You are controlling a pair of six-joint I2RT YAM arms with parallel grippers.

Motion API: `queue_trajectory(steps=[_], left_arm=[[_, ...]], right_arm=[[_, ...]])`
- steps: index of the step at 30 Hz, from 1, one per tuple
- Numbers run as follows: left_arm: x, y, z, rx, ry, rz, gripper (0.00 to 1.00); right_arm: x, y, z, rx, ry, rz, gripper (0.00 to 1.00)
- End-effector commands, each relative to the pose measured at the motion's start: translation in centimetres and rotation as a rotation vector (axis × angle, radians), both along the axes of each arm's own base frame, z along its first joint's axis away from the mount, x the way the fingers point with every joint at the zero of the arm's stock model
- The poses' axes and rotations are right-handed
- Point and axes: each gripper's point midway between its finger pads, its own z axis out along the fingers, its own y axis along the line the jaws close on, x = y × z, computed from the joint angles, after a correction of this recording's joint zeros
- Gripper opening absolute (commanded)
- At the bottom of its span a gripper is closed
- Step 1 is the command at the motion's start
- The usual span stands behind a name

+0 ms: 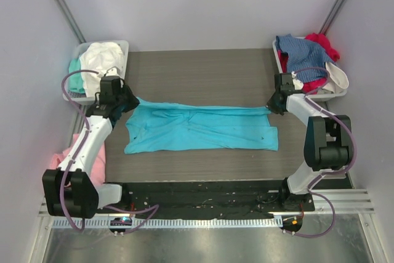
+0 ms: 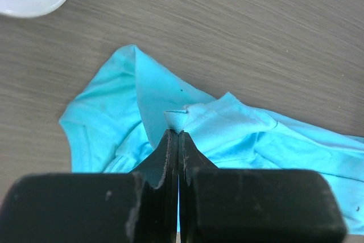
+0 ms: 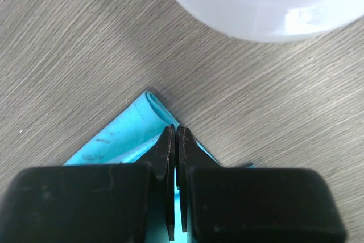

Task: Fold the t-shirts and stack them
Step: Fold the tshirt

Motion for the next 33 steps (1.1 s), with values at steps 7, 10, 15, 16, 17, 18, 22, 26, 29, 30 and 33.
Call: queue_trajectory(steps=[7,10,15,16,17,18,22,26,29,30,33], left_arm=[[-4.0,1.8,0.4,0.052,-0.046,0.052,0.00],[-4.9,1.9,-0.6,0.053,-0.022,0.056,0.00],[-6.3,2.1,-2.2,0.050,-0.001,0.074,0.00],[-6.5,2.2,-2.3,0.048,0.001,0.078,0.00],[-6.7,2.2,-2.3,0.039,0.000,0.086,0.00],[-6.9,2.1,-2.7,0.035,0.006,0.088,0.00],[-7.6,2.3,-3.5,0.023,0.030,0.114,0.00],[-8.5,2.5,-4.5,0.014,0.051,0.138,0.00],[-9.1,2.6,-4.7,0.005,0.052,0.156,0.00],[-9.3,2.6,-5.0,0.003,0.059,0.158,0.00],[-9.9,2.8,-5.3,-0.002,0.063,0.177,0.00]], right_arm=[[-0.7,0.0,1.3,0.022,-0.054,-0.009,0.01],[-1.4,0.3,0.7,0.033,-0.038,0.002,0.01],[-2.6,0.3,-0.3,0.037,-0.014,0.007,0.01],[-2.8,0.4,-0.5,0.037,-0.010,0.010,0.01],[-3.0,0.4,-0.8,0.038,-0.001,0.012,0.02],[-3.1,0.5,-0.9,0.043,0.003,0.018,0.04],[-3.7,0.8,-1.3,0.054,0.014,0.026,0.21],[-4.0,0.7,-1.2,0.054,0.011,0.016,0.52],[-4.0,0.5,-0.6,0.049,-0.009,0.005,0.62],[-4.0,0.5,-0.5,0.048,-0.012,0.005,0.62],[-3.8,0.5,0.2,0.047,-0.035,-0.001,0.63]])
